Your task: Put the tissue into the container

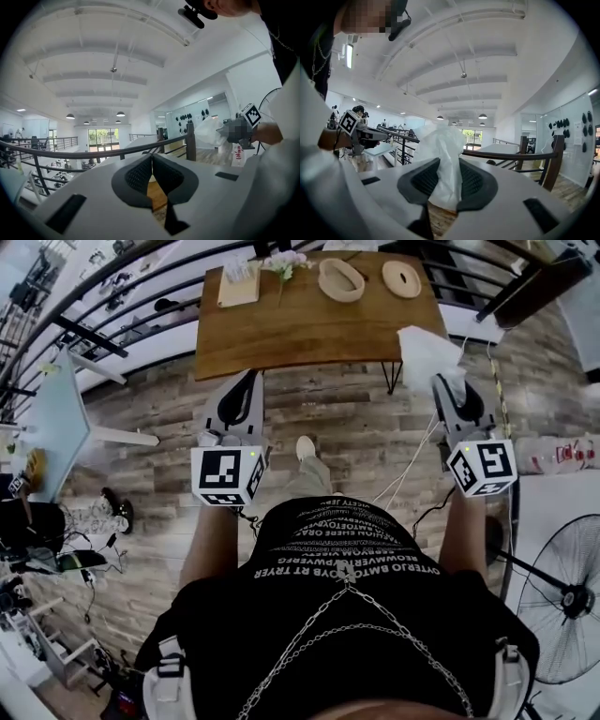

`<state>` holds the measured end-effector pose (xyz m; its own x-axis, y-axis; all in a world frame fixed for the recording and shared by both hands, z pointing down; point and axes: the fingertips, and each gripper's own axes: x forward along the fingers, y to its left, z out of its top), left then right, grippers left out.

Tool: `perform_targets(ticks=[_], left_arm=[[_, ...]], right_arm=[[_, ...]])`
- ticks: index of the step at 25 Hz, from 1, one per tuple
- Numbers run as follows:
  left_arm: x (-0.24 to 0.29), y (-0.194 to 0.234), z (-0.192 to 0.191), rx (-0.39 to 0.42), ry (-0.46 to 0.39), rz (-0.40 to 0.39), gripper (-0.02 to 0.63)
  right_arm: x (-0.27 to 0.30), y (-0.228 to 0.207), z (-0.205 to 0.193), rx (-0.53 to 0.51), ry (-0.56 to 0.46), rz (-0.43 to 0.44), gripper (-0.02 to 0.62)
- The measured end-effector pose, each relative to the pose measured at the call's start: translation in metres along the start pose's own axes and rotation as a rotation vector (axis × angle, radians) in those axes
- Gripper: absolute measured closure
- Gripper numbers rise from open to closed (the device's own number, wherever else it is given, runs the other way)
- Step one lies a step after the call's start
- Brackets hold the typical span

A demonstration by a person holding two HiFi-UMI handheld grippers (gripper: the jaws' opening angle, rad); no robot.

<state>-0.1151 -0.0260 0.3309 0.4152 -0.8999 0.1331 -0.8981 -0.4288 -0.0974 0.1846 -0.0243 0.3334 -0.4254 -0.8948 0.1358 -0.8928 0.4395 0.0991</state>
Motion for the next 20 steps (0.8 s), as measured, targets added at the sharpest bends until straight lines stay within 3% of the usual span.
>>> perform_targets(ticks=[20], left_arm=[[0.14,0.094,0.006,-0.015,0.037,-0.002,0.577]], right_arm=[[0.164,-0.047,0.024,-0.006,0.024,0.03,0.48]])
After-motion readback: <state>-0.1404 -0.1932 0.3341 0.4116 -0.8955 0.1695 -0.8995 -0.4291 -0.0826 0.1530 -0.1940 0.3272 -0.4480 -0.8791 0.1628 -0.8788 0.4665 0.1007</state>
